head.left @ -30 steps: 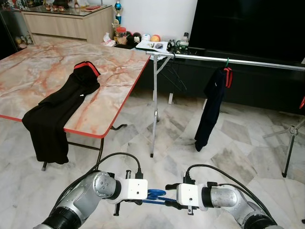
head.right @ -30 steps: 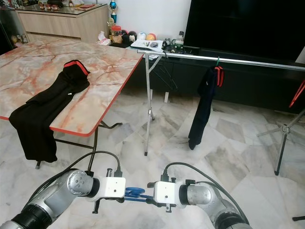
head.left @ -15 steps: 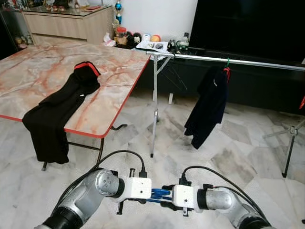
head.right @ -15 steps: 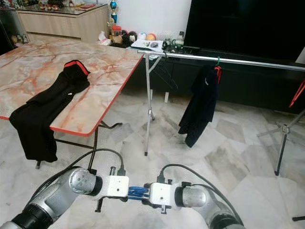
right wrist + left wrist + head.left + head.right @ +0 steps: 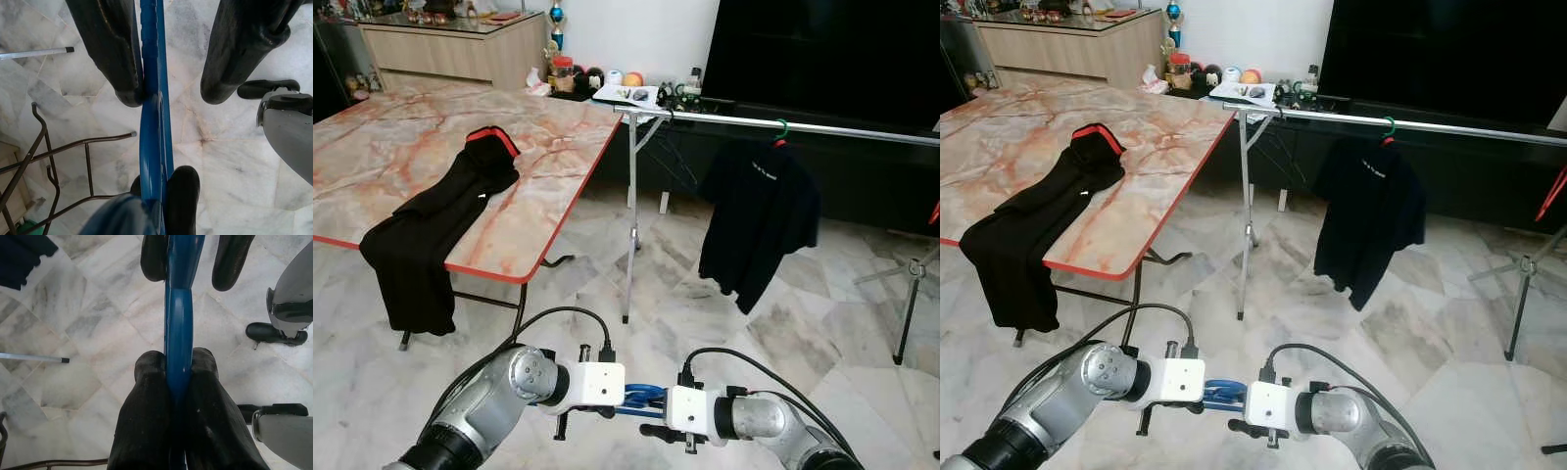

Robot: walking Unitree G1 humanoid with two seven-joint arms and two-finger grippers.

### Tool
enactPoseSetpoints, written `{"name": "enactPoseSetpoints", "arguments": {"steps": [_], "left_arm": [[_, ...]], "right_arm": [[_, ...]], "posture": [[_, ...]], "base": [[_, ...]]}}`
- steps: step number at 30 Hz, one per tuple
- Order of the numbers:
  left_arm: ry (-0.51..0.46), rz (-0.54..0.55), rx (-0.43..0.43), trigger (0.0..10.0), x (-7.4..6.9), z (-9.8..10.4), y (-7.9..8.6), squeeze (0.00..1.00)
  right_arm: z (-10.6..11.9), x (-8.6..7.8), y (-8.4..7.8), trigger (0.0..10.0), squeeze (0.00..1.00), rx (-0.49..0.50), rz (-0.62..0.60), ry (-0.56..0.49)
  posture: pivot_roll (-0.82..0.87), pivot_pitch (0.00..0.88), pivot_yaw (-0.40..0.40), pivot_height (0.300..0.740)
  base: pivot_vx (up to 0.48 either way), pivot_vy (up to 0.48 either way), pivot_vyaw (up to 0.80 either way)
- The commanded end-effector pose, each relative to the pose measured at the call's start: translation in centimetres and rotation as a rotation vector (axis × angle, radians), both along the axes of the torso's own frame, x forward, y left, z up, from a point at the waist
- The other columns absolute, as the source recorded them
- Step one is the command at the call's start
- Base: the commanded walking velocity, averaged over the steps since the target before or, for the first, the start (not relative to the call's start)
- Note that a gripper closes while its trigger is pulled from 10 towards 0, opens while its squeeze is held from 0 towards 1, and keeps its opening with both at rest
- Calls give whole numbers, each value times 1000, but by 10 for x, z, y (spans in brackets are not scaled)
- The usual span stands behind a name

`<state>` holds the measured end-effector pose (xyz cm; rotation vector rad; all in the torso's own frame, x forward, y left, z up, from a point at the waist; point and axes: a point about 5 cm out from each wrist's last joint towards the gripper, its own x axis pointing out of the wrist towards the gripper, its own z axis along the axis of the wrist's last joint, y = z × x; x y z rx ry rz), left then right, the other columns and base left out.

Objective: Hang hanger

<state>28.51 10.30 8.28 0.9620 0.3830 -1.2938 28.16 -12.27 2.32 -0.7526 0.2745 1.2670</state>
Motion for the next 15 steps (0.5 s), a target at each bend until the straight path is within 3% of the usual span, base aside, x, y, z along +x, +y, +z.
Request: {"name": "enactPoseSetpoints", "arguments": {"steps": [1, 15], "left_arm": [[-17, -36, -32, 10000, -2, 7, -8, 0], [-6, -41, -41, 10000, -4, 7, -11, 0]], "right_arm": [[-4, -1, 2, 10000, 0, -18, -12, 7], [-3, 3, 5, 10000, 0, 111, -159, 47]], "posture": [[146, 0, -63, 740], [148, 0, -64, 740]], "base": [[0, 0, 0], [0, 0, 0]]}}
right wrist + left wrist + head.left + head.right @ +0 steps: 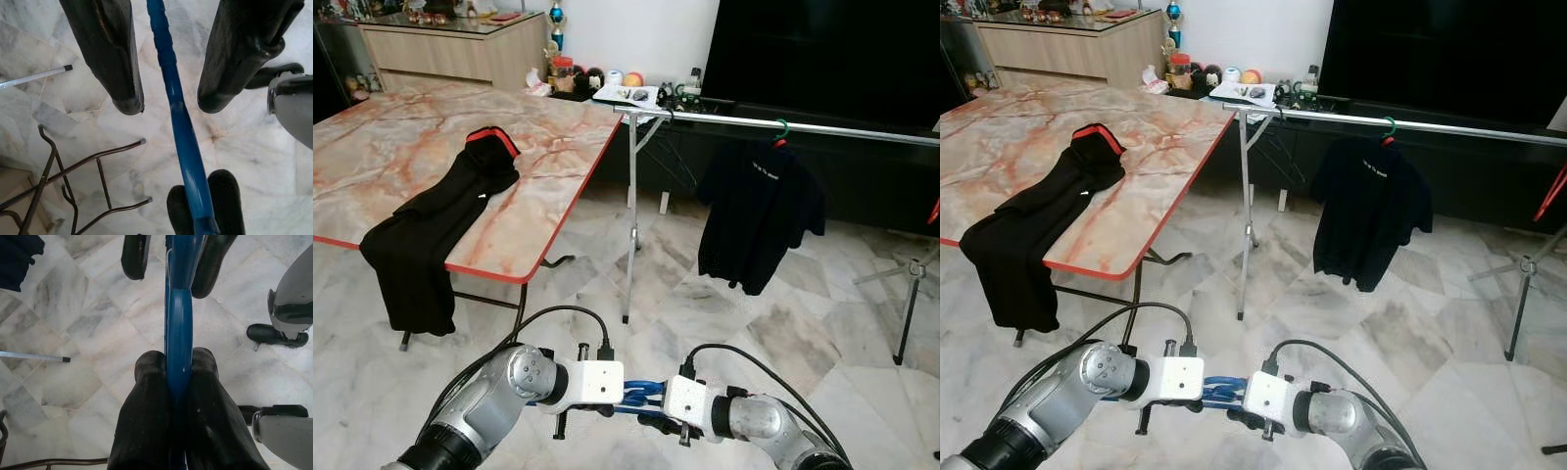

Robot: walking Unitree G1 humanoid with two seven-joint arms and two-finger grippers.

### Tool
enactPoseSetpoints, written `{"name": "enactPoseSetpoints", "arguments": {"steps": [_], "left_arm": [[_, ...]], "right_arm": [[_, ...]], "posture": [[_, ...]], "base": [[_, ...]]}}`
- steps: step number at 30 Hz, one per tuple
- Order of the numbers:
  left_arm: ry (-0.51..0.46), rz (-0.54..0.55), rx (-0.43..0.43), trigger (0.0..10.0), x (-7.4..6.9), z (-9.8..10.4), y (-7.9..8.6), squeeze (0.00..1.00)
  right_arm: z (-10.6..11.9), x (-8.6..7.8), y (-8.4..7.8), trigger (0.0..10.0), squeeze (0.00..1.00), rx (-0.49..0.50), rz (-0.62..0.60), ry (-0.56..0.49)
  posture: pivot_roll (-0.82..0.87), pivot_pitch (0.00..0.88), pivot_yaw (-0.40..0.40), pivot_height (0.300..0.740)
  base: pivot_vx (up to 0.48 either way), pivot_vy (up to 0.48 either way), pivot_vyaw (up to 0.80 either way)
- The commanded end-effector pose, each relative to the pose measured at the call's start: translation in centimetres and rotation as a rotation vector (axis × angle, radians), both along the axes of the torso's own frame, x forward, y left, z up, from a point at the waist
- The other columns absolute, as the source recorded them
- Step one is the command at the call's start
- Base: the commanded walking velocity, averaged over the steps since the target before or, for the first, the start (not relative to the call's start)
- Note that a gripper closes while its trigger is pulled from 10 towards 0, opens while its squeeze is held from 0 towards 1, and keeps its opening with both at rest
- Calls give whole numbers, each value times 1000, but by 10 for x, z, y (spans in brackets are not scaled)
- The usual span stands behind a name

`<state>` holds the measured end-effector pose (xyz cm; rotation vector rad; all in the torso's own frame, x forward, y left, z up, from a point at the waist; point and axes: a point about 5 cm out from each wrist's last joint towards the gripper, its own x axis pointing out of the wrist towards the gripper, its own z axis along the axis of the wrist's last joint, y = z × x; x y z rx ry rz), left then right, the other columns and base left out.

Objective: Hang hanger

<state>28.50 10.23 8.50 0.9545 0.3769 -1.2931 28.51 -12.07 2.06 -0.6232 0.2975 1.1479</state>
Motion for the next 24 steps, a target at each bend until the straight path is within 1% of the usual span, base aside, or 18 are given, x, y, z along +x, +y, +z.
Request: {"name": "enactPoseSetpoints", "arguments": {"steps": [1, 3, 4, 5, 6, 8, 9, 10, 13, 14, 18, 19, 20, 21, 22, 24], "left_arm": [[-4, -42, -33, 10000, -4, 5, -10, 0], [-4, -42, -33, 10000, -4, 5, -10, 0], [-1, -41, -35, 10000, -5, 5, -10, 0], [-1, -41, -35, 10000, -5, 5, -10, 0], [2, -42, -35, 10000, -5, 5, -10, 0], [2, -42, -36, 10000, -5, 5, -10, 0], [2, -41, -37, 10000, -4, 5, -10, 0], [3, -40, -38, 10000, -4, 5, -11, 0], [3, -40, -38, 10000, -4, 5, -11, 0], [4, -40, -39, 10000, -4, 5, -11, 0], [4, -39, -39, 10000, -5, 5, -11, 0], [5, -40, -40, 10000, -5, 5, -11, 0], [5, -41, -41, 10000, -5, 5, -11, 0], [5, -41, -41, 10000, -5, 6, -11, 0], [4, -42, -41, 10000, -5, 6, -12, 0], [4, -43, -42, 10000, -5, 6, -12, 0]], "right_arm": [[0, 0, 3, 10000, 0, 28, -17, 9], [0, 0, 4, 10000, 0, 34, -21, 12], [0, 0, 6, 2980, 0, 59, -27, 30], [0, 0, 6, 2980, 0, 59, -27, 30], [0, -1, 7, 0, 0, 80, -23, 56], [-1, -2, 8, 0, 0, 87, -7, 86], [-2, -3, 8, 157, 0, 82, 3, 96], [-3, -4, 8, 7451, 0, 71, 17, 106], [-3, -5, 8, 7451, 0, 67, 22, 109], [-3, -5, 9, 10000, 0, 67, 23, 108], [-2, -5, 11, 10000, 0, 78, 31, 102], [-1, -5, 13, 10000, 0, 78, 50, 98], [-1, -5, 14, 6510, 0, 77, 62, 96], [0, -5, 14, 6510, 0, 77, 65, 94], [0, -5, 16, 0, 0, 80, 69, 93], [0, -5, 16, 0, 0, 83, 73, 95]], "posture": [[152, 0, -63, 740], [152, 0, -63, 740], [151, 0, -62, 740], [151, 0, -62, 740], [151, 0, -63, 740], [151, 0, -63, 740], [151, 0, -63, 740], [151, 0, -63, 740], [151, 0, -63, 740], [155, 0, -63, 740], [155, 0, -63, 740], [158, 0, -63, 740], [159, 0, -64, 740], [160, 0, -64, 740], [160, 0, -64, 740], [162, 0, -66, 740]], "base": [[0, 0, 0], [0, 0, 0], [0, 0, 0], [0, 0, 0], [0, 0, 0], [0, 0, 0], [0, 0, 0], [0, 0, 0], [0, 0, 0], [0, 0, 0], [0, 0, 0], [0, 0, 0], [0, 0, 0], [0, 0, 0], [0, 0, 0], [0, 0, 0]]}}
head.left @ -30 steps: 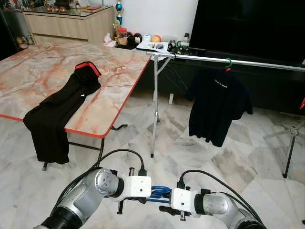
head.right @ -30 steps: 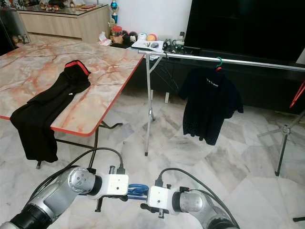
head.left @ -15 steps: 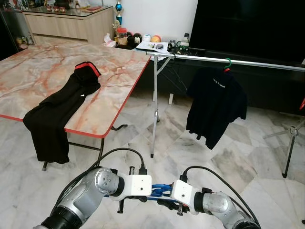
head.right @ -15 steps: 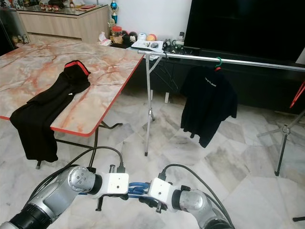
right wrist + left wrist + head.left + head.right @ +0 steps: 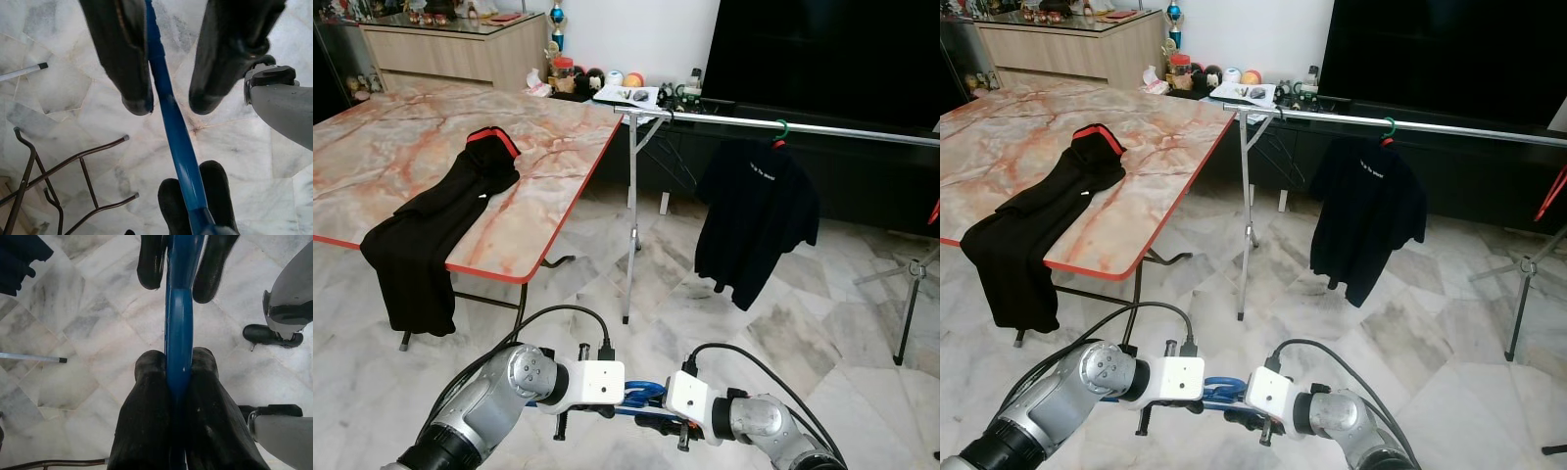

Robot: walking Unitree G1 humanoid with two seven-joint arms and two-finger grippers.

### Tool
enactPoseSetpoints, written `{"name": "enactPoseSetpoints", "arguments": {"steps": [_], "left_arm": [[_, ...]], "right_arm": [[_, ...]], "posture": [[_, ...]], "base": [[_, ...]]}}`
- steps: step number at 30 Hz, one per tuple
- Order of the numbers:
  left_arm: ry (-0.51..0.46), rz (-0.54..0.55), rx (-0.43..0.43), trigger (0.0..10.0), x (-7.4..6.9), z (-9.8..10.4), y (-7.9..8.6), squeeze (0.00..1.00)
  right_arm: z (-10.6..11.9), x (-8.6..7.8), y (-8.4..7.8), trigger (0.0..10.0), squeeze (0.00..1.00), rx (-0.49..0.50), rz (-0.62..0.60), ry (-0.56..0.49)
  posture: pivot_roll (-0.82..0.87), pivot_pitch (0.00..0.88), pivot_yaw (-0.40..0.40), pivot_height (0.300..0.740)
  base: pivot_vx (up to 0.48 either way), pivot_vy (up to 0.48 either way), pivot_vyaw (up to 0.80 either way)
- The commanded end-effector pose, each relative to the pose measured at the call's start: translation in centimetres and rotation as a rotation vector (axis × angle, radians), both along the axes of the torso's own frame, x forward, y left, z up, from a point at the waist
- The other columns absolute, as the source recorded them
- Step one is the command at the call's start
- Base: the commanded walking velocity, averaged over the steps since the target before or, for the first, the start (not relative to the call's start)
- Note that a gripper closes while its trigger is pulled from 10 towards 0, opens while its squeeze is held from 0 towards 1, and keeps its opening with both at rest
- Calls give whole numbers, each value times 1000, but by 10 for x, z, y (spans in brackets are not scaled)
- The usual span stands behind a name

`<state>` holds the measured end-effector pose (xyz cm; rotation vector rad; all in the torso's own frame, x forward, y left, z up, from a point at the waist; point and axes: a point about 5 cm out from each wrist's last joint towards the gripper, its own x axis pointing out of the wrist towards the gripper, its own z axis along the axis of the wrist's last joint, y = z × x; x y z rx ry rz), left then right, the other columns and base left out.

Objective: Hang hanger

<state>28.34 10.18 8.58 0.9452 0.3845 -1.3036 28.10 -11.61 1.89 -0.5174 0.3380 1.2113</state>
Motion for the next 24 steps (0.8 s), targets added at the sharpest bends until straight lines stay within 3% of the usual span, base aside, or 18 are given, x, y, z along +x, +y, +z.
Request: {"name": "enactPoseSetpoints", "arguments": {"steps": [1, 3, 4, 5, 16, 17, 18, 19, 20, 24], "left_arm": [[-9, -39, -41, 10000, -4, 5, -11, 0], [-9, -39, -41, 10000, -4, 5, -11, 0], [-9, -39, -41, 10000, -4, 5, -11, 0], [-9, -39, -41, 10000, -4, 5, -11, 0], [-7, -41, -42, 10000, -4, 5, -12, 0], [-6, -41, -43, 10000, -4, 5, -12, 0], [-6, -41, -43, 10000, -4, 5, -12, 0], [-6, -41, -43, 10000, -4, 5, -12, 0], [-5, -42, -43, 10000, -4, 5, -12, 0], [-5, -43, -45, 10000, -4, 5, -12, 0]], "right_arm": [[2, -1, 12, 0, 0, 25, 48, -3], [2, -1, 12, 0, 0, 25, 48, -3], [2, -1, 13, 1294, 0, 26, 51, -2], [2, -2, 14, 10000, 0, 11, 77, 6], [2, -4, 17, 10000, 0, -46, 155, -17], [2, -4, 17, 6549, 0, -41, 157, -14], [2, -4, 17, 6549, 0, -41, 157, -14], [2, -4, 17, 3961, 0, -40, 157, -12], [2, -4, 17, 0, 0, -35, 159, -6], [2, -5, 18, 0, 0, -22, 150, -2]], "posture": [[162, 0, -66, 740], [162, 0, -66, 740], [162, 0, -66, 740], [162, 0, -67, 740], [165, 0, -68, 740], [165, 0, -68, 740], [165, 0, -68, 740], [165, 0, -68, 740], [165, 0, -68, 740], [165, 0, -68, 740]], "base": [[0, 0, 0], [0, 0, 0], [0, 0, 0], [0, 0, 0], [0, 0, 0], [0, 0, 0], [0, 0, 0], [0, 0, 0], [0, 0, 0], [0, 0, 0]]}}
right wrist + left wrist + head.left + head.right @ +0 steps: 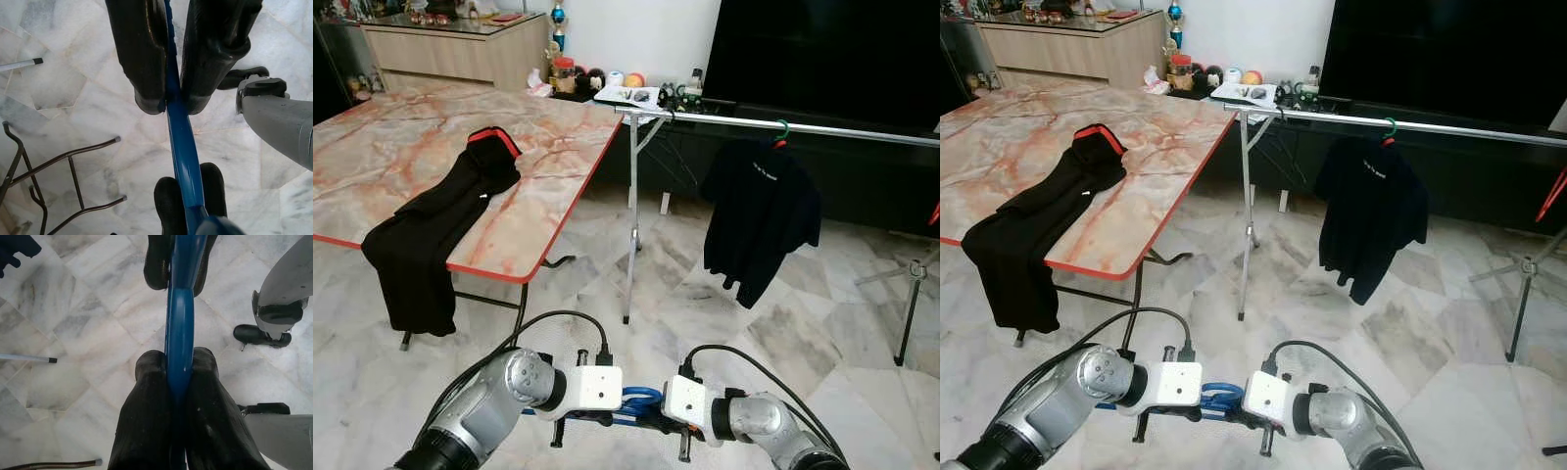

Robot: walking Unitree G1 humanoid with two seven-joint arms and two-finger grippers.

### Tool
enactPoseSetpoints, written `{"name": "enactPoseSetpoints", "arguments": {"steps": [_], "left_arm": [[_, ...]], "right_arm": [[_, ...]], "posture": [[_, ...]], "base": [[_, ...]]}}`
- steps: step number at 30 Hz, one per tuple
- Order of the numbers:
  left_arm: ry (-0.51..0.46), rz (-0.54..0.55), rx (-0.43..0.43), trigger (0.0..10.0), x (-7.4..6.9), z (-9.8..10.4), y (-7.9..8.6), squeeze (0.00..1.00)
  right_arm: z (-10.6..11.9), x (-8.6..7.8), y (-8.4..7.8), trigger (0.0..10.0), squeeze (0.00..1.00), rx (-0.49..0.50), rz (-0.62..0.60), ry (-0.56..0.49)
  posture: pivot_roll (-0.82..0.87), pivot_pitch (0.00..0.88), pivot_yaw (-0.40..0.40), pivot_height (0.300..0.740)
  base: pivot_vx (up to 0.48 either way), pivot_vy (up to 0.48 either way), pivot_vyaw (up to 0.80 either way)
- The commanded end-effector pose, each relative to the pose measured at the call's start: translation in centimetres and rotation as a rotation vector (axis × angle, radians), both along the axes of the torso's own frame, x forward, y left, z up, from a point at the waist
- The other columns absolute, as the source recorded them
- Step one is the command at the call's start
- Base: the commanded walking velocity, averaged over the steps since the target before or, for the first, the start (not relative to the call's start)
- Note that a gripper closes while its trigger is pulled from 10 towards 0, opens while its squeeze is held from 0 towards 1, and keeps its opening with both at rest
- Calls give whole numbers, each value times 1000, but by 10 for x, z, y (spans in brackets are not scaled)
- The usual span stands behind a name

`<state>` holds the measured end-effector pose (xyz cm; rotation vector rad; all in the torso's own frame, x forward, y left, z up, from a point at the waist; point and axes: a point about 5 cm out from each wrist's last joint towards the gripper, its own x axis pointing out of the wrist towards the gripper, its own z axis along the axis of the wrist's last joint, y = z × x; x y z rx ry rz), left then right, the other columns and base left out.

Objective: Hang hanger

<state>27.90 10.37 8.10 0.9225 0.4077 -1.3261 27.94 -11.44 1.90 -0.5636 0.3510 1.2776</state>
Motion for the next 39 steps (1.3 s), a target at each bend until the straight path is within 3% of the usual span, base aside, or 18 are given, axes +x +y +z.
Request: {"name": "enactPoseSetpoints", "arguments": {"steps": [1, 18, 23, 24, 25, 39], "left_arm": [[-39, -38, -44, 10000, 0, 10, -14, 0], [-55, -60, -57, 10000, 0, 11, -14, 0], [-22, -58, -79, 10000, -2, 11, -13, 0], [-23, -58, -87, 10000, -2, 11, -13, 537], [-22, -56, -96, 10000, -2, 12, -13, 1000], [10, -51, -98, 10000, -2, 14, -5, 1000]], "right_arm": [[2, -3, 17, 0, 0, 20, 78, -5], [-1, -5, 18, 0, 0, 43, 63, 23], [-2, -7, 17, 0, 0, 37, 61, 26], [-2, -7, 17, 0, 0, 36, 61, 27], [-3, -7, 17, 0, 0, 34, 60, 29], [-20, -20, 7, 0, 0, -61, 64, 78]], "posture": [[165, 0, -68, 740], [165, 0, -68, 740], [165, 0, -68, 740], [165, 0, -68, 740], [165, 0, -68, 740], [169, 0, -70, 740]], "base": [[0, 0, 0], [0, 0, 0], [0, 0, 0], [0, 0, 0], [0, 0, 0], [0, 0, 0]]}}
